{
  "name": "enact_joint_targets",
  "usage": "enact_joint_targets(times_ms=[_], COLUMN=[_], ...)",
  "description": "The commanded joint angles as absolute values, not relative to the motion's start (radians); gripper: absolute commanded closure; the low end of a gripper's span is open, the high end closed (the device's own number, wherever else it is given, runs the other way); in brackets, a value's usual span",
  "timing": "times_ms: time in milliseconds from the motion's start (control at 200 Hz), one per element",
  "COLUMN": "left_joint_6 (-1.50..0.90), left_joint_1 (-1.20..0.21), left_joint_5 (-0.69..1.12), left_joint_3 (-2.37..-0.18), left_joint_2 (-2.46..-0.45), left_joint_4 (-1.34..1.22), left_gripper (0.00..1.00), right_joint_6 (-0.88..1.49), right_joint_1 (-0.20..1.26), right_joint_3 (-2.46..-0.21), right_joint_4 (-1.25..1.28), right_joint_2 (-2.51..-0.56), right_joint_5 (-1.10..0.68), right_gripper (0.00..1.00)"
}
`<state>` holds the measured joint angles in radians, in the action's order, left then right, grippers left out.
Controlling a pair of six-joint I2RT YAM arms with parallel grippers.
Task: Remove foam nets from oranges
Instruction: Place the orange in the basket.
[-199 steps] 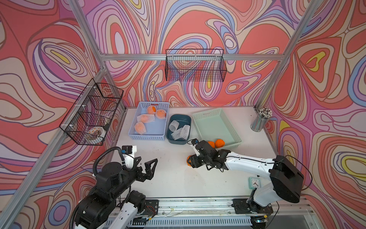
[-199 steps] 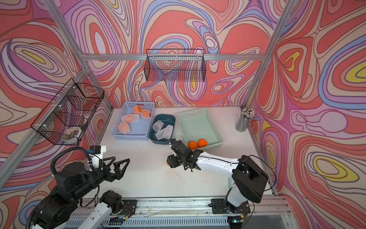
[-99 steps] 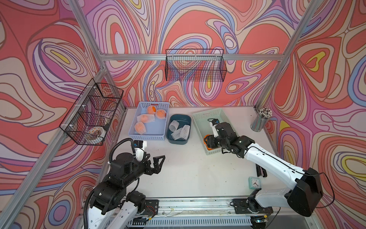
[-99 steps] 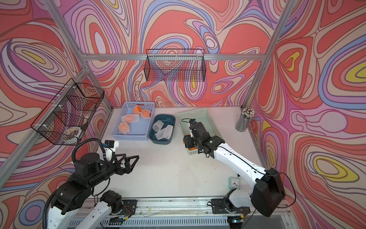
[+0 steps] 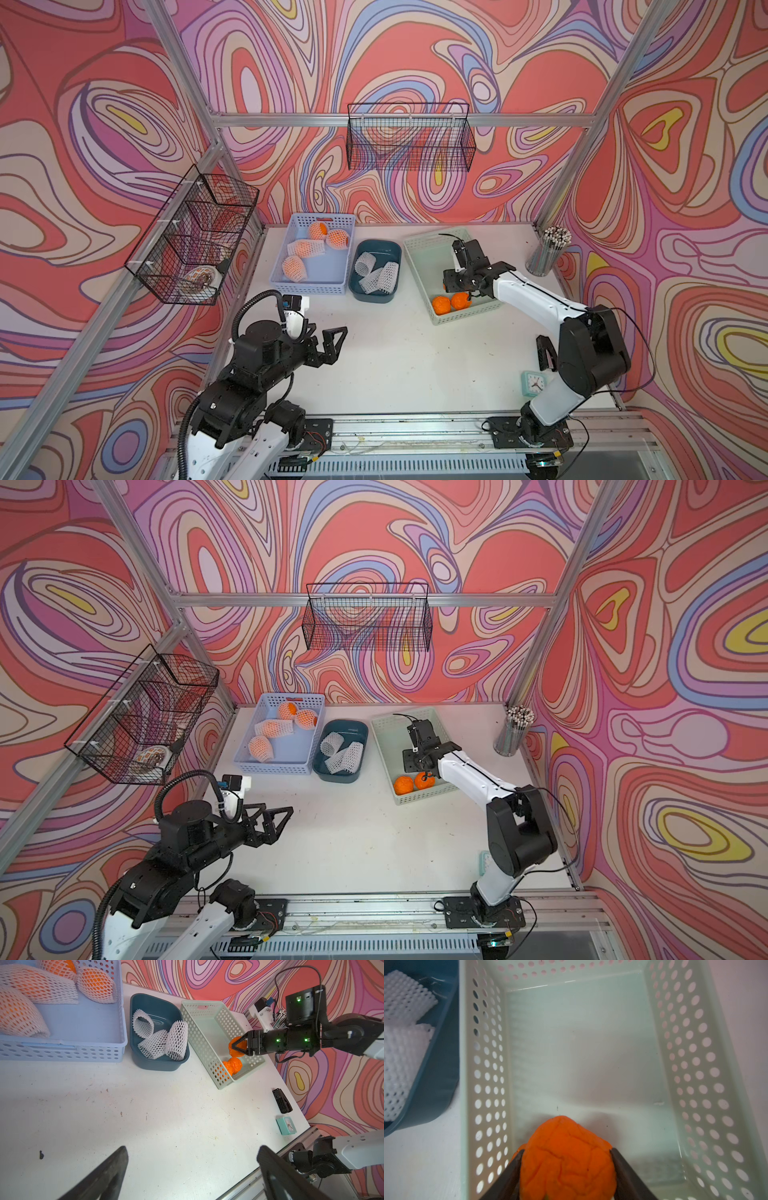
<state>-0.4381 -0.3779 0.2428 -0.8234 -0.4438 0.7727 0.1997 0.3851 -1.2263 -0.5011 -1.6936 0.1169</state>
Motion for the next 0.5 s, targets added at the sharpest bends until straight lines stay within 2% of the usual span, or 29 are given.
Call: enact_joint_targets(times_ms=[0,320,496], left_joint_6=[-0.436,-0.439,-0.436], left_joint_1=[-0.372,-0.372,-0.372], left_joint_5=[0.236,0.230,0.226], left_joint_3=[-0.808,-0.796,-0.797], left_joint_2=[-0.428,-0.428,-0.427], left_joint_4=[0.766,0.761,0.764], left_gripper=[0.00,0.00,0.00], right_joint_6=[0.158,0.147,0.158], right_joint_1=[0.373,0.366,0.365], right_joint_3=[-1.271,-1.291,-1.274], right_joint_4=[-0.460,-0.413,-0.402], right_joint_2=[-1.756,-1.911,-1.906], right_joint_5=[0.151,0.192,0.181], right_gripper=[0.40,0.39,0.36])
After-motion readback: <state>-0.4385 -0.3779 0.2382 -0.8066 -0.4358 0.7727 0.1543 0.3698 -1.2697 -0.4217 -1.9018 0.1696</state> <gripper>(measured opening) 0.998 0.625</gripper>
